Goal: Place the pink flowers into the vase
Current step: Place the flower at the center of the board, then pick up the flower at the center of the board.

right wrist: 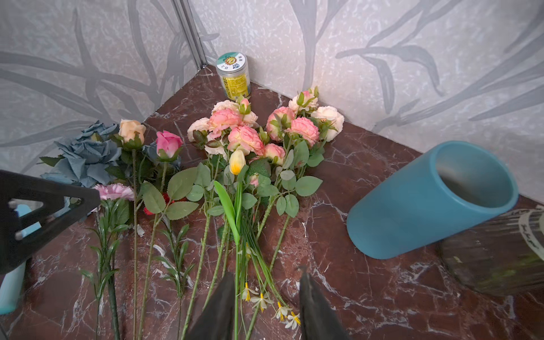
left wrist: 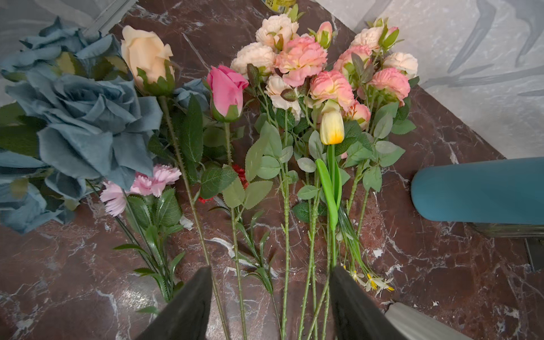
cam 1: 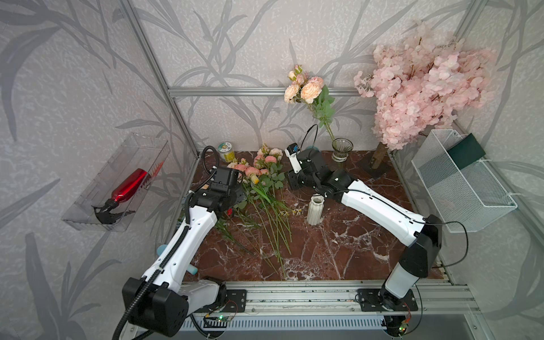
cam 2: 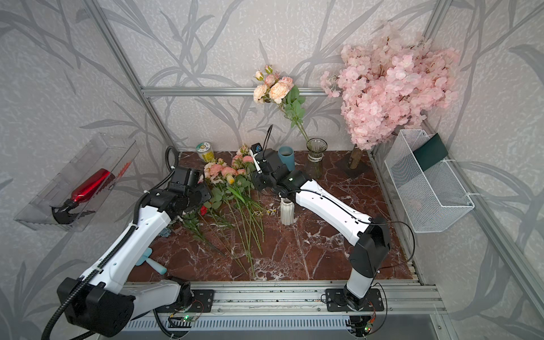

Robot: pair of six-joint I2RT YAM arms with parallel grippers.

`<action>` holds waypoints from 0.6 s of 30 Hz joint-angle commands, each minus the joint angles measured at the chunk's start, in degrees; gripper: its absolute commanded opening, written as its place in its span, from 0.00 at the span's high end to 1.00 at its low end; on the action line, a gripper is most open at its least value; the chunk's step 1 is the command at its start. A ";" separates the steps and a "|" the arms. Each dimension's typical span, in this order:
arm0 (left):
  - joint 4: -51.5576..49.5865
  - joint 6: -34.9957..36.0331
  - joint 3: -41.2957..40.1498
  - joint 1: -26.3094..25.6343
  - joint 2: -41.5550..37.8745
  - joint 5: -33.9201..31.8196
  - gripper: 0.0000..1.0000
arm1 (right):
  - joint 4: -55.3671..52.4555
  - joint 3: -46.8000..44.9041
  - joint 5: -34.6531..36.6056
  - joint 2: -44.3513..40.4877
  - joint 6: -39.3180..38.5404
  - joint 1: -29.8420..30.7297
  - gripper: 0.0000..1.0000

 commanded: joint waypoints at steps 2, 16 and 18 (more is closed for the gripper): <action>0.74 -0.94 1.73 0.15 -3.93 -4.09 0.35 | -9.82 6.63 -6.52 9.27 -1.78 1.66 0.71; -5.26 1.62 -2.23 9.79 -11.38 1.70 0.33 | -21.44 27.59 -6.04 33.12 -0.91 5.18 0.79; -4.83 1.62 -2.84 10.31 -11.57 2.22 0.33 | -21.70 28.24 -5.60 34.35 -0.94 5.16 0.79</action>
